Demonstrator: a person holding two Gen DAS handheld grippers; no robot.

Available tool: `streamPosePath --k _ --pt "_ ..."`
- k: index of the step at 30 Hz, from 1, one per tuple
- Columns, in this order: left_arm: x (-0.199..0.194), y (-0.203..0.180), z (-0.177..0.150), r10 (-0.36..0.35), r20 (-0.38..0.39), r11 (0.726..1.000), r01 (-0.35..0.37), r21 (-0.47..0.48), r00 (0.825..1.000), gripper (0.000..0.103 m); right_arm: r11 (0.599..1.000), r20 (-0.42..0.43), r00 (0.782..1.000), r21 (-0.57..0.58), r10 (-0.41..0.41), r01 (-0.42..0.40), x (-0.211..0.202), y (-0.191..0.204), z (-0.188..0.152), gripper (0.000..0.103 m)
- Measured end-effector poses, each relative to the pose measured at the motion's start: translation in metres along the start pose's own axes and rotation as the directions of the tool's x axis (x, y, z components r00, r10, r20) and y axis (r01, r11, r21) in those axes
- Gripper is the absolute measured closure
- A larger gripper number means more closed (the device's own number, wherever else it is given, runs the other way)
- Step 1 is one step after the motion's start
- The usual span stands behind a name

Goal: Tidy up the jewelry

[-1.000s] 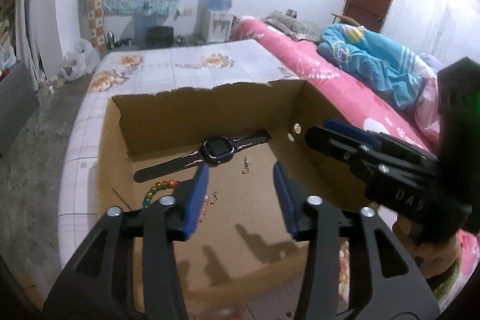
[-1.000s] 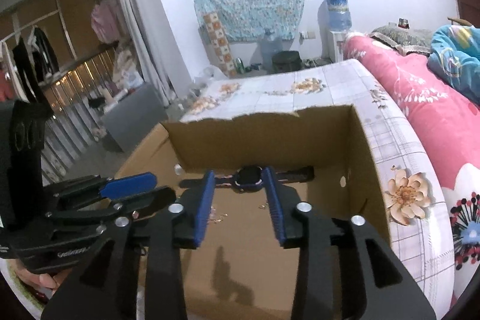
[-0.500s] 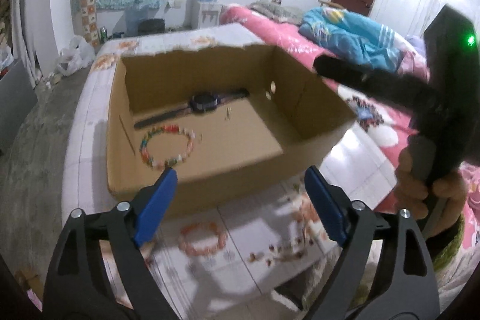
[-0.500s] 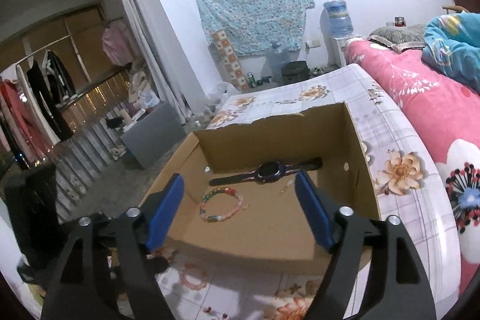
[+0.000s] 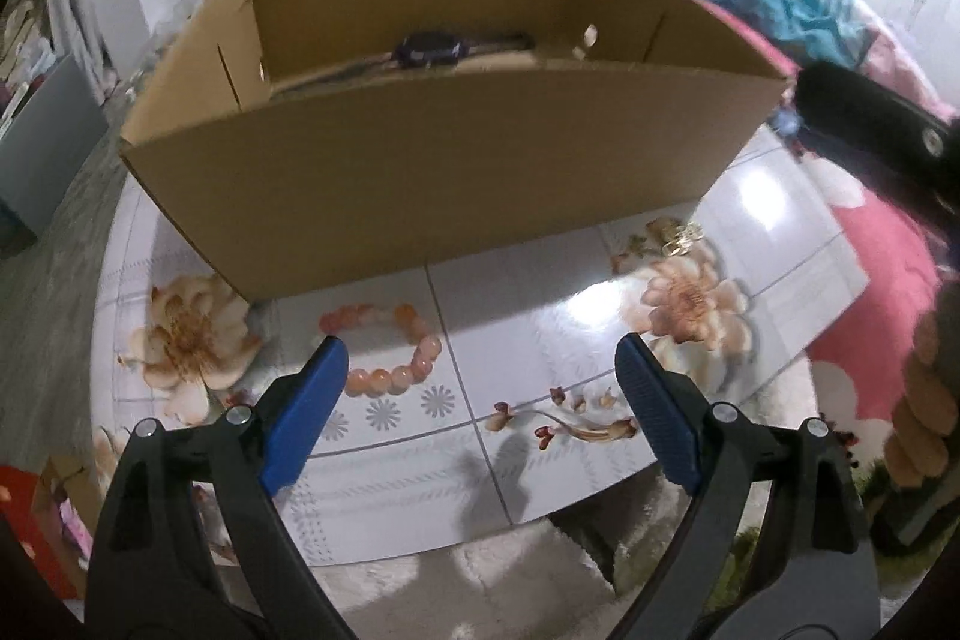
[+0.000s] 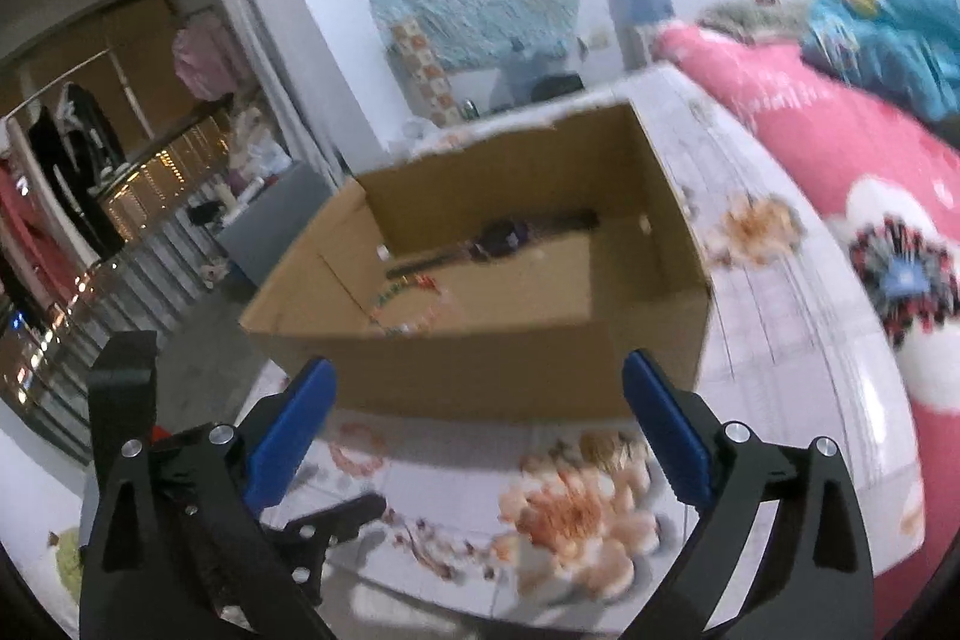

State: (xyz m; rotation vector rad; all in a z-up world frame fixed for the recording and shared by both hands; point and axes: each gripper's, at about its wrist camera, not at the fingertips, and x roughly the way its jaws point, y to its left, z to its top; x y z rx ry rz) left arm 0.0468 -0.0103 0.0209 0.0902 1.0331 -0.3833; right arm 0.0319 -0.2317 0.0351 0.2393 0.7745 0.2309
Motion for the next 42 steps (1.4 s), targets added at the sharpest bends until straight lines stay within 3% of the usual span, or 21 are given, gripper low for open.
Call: streamPosePath --k 7,17,26,42 --pt "0.028 -0.018 0.010 0.066 -0.070 0.998 -0.065 0.010 0.995 0.016 0.997 -0.079 0.995 0.044 -0.062 0.065 0.017 -0.036 -0.013 0.009" --pt "0.060 -0.030 0.023 0.132 -0.151 0.991 -0.133 0.002 0.980 0.016 0.994 -0.127 0.991 0.088 -0.049 0.061 0.035 -0.072 -0.021 0.009" --pt "0.063 -0.028 0.030 0.132 -0.164 0.989 -0.140 -0.040 0.978 0.009 0.994 -0.115 0.993 0.103 -0.026 0.038 0.037 -0.083 -0.022 0.009" --pt "0.063 -0.020 0.020 0.140 -0.137 0.989 -0.146 -0.038 0.981 0.007 0.995 -0.114 0.993 0.090 -0.022 0.033 0.039 -0.082 -0.022 0.009"
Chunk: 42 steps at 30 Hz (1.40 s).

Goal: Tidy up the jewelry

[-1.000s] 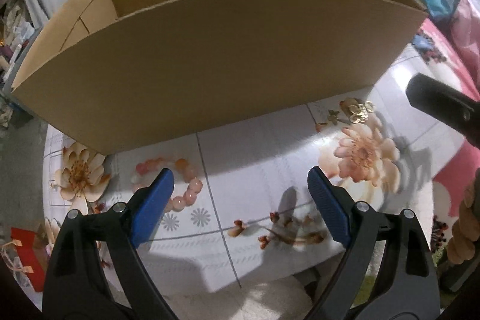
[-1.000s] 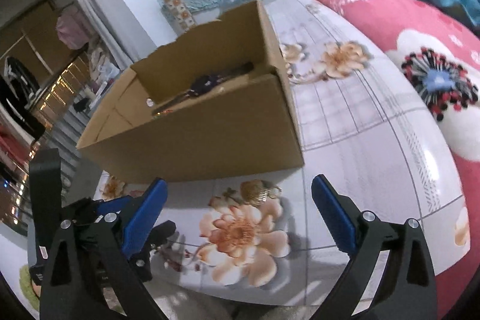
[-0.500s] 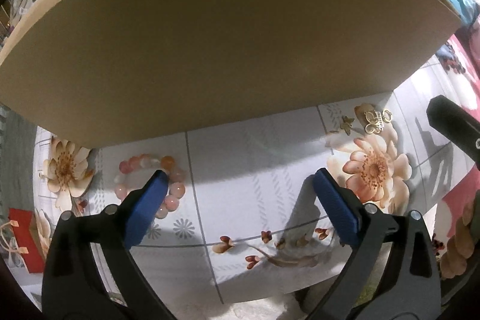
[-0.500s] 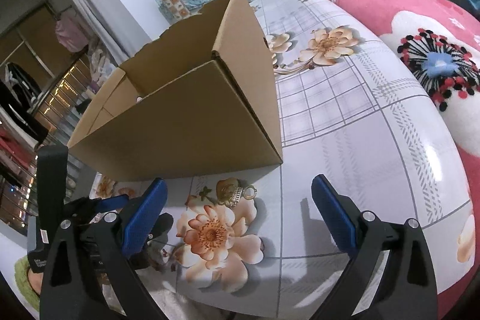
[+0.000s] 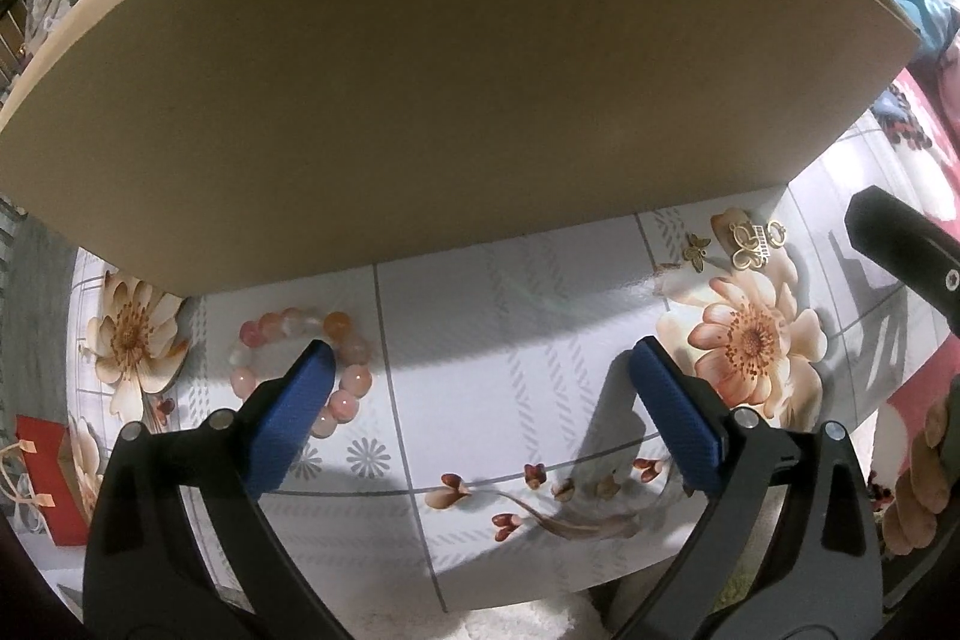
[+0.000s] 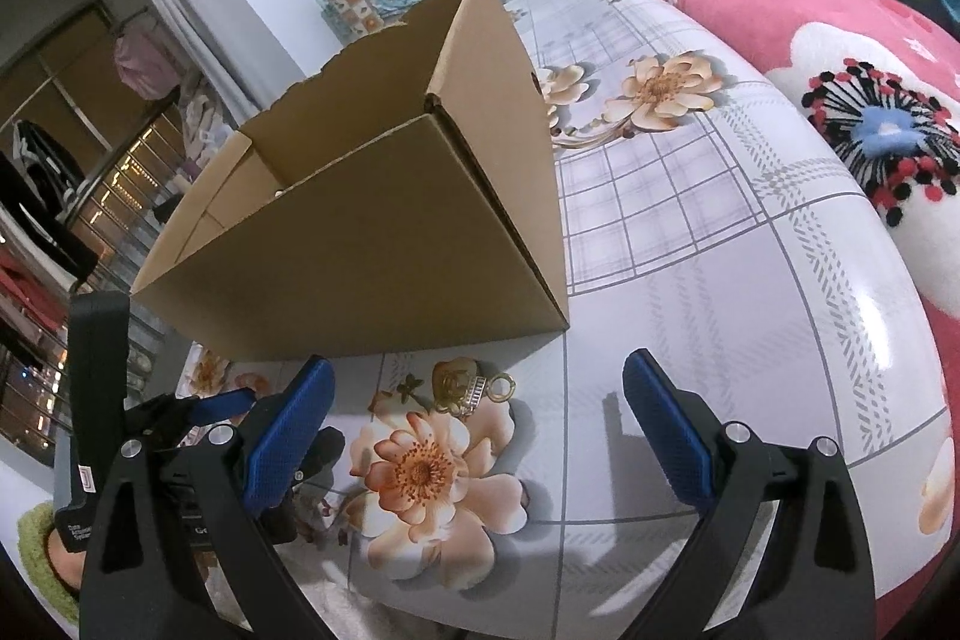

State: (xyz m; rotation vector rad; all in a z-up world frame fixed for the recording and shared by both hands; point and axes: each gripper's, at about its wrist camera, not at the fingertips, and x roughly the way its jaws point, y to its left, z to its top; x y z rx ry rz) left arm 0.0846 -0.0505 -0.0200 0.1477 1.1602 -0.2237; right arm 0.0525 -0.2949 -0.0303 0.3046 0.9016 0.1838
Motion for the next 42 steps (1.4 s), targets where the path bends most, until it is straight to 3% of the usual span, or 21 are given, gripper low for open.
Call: streamPosePath --k 42 --pt "0.0001 -0.0024 0.0044 -0.001 -0.019 1.000 0.001 0.001 1.000 0.007 1.000 0.012 1.000 -0.021 -0.014 0.014 -0.0016 0.0006 0.0015 0.009"
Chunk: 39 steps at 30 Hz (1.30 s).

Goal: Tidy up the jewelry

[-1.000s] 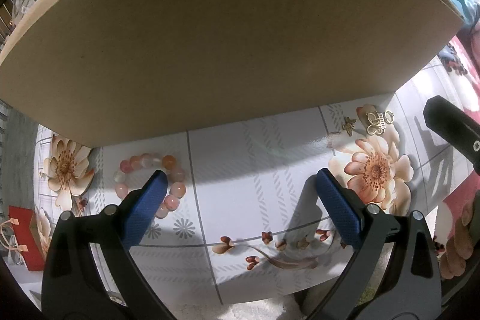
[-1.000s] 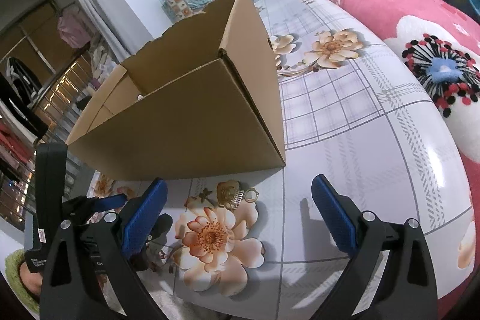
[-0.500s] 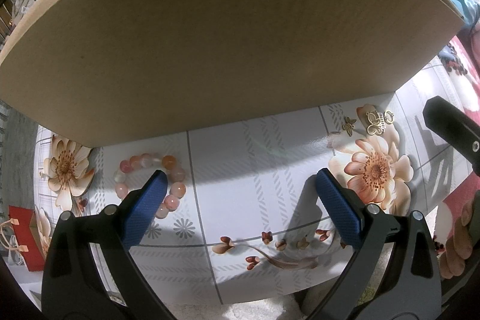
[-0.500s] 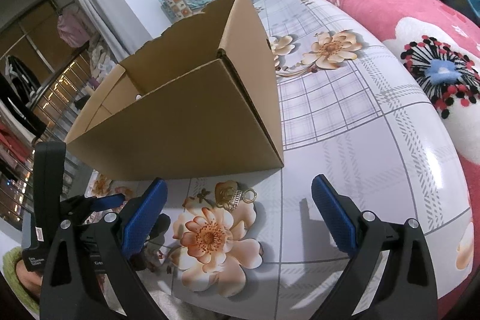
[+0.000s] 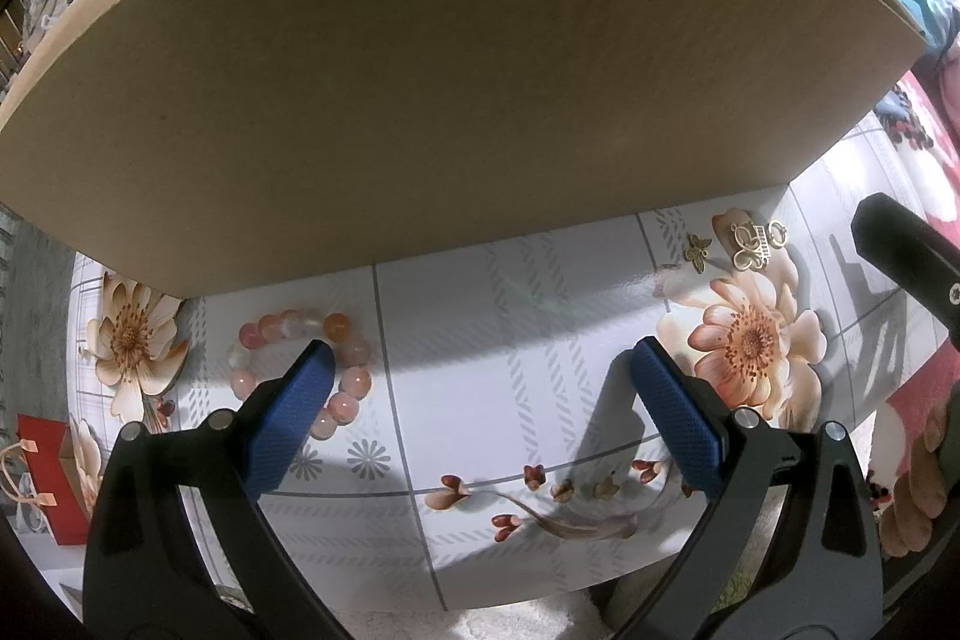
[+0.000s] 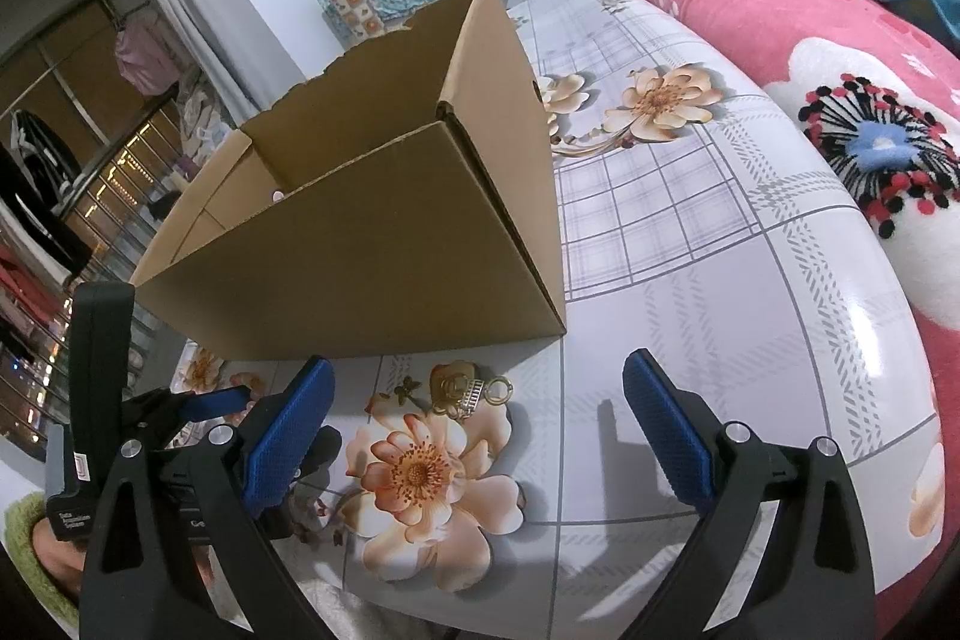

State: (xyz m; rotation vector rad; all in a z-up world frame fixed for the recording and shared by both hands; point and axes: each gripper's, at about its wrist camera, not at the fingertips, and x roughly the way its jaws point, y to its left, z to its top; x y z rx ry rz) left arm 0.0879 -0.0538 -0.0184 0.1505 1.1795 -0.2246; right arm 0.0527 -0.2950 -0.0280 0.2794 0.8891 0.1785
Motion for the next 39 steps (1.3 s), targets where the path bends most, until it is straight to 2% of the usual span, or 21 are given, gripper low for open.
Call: streamPosePath --k 39 --pt "0.0003 -0.0023 0.0003 -0.001 0.014 1.000 0.001 0.000 1.000 0.007 1.000 0.011 1.000 -0.019 -0.004 0.004 -0.0042 0.0030 0.0010 0.009"
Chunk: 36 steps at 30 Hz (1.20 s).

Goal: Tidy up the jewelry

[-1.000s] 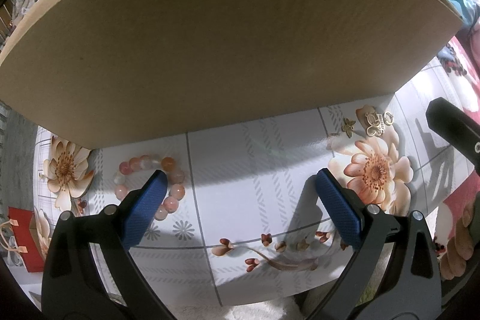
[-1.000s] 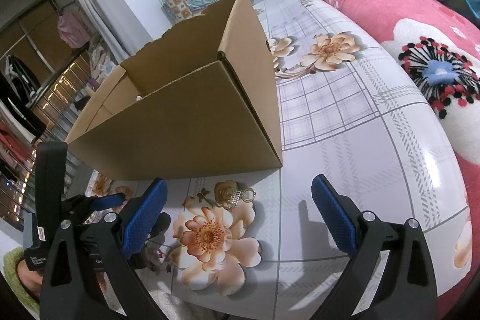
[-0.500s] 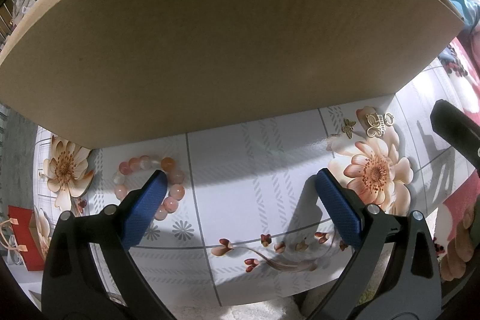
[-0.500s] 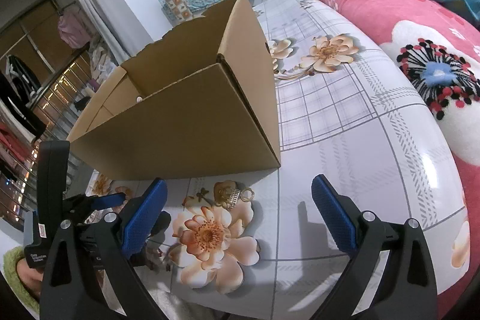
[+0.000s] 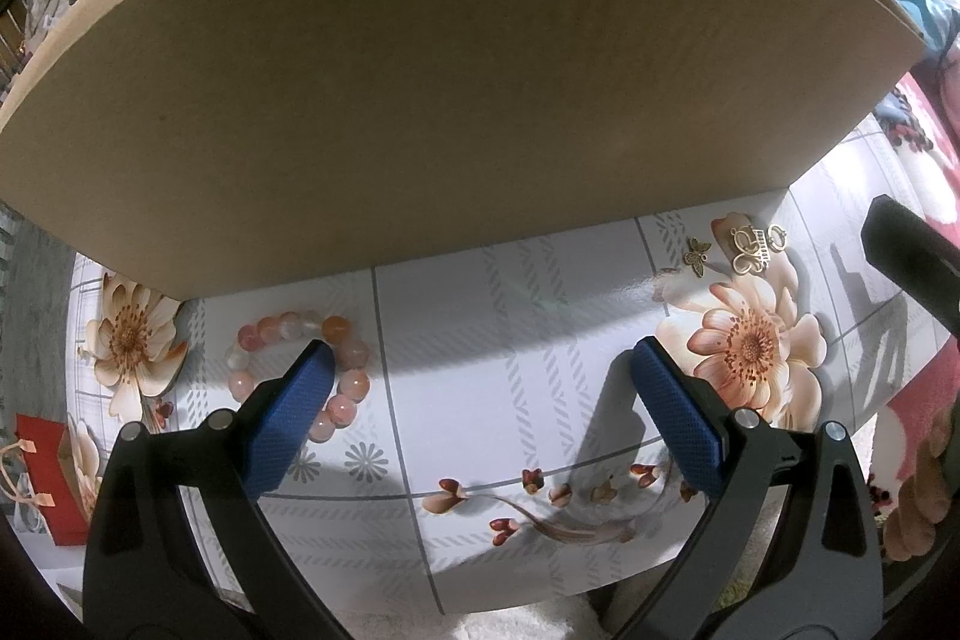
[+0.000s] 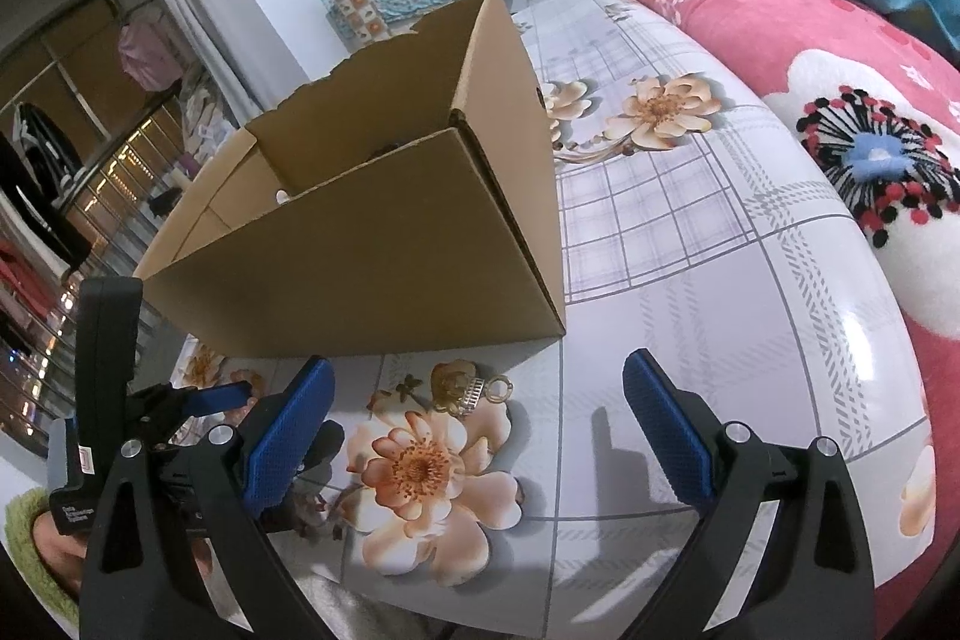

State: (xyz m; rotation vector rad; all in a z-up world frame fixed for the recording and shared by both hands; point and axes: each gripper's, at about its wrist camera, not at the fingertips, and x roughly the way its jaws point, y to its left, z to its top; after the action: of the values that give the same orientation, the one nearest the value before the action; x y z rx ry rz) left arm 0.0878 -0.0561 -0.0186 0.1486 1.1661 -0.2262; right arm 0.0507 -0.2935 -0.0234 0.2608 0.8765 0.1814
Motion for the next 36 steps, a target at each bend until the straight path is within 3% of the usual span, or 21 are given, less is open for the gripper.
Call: streamPosePath --k 12,21,26,31,36 --pt "0.002 -0.002 0.003 -0.014 0.010 0.999 0.014 0.032 1.000 0.007 0.997 0.011 0.997 0.001 0.077 -0.077 0.000 0.008 0.005 0.009" --pt "0.003 -0.004 0.002 -0.030 0.040 0.998 0.027 0.062 0.999 0.007 0.992 0.072 0.990 0.016 0.125 -0.126 -0.011 0.007 0.012 0.009" --pt "0.002 -0.003 -0.005 -0.047 0.080 0.995 0.040 0.088 0.996 0.007 0.995 0.137 0.985 -0.003 0.102 -0.103 -0.028 -0.009 0.018 0.009" --pt "-0.010 -0.004 -0.014 -0.118 0.172 0.987 0.097 0.128 0.978 0.007 0.996 0.169 0.982 -0.017 0.089 -0.087 -0.041 -0.026 0.020 0.009" --pt "-0.024 -0.010 -0.027 -0.151 0.262 0.972 0.096 0.214 0.953 0.008 0.994 0.130 0.988 -0.086 0.084 -0.073 -0.040 -0.019 0.007 0.013"
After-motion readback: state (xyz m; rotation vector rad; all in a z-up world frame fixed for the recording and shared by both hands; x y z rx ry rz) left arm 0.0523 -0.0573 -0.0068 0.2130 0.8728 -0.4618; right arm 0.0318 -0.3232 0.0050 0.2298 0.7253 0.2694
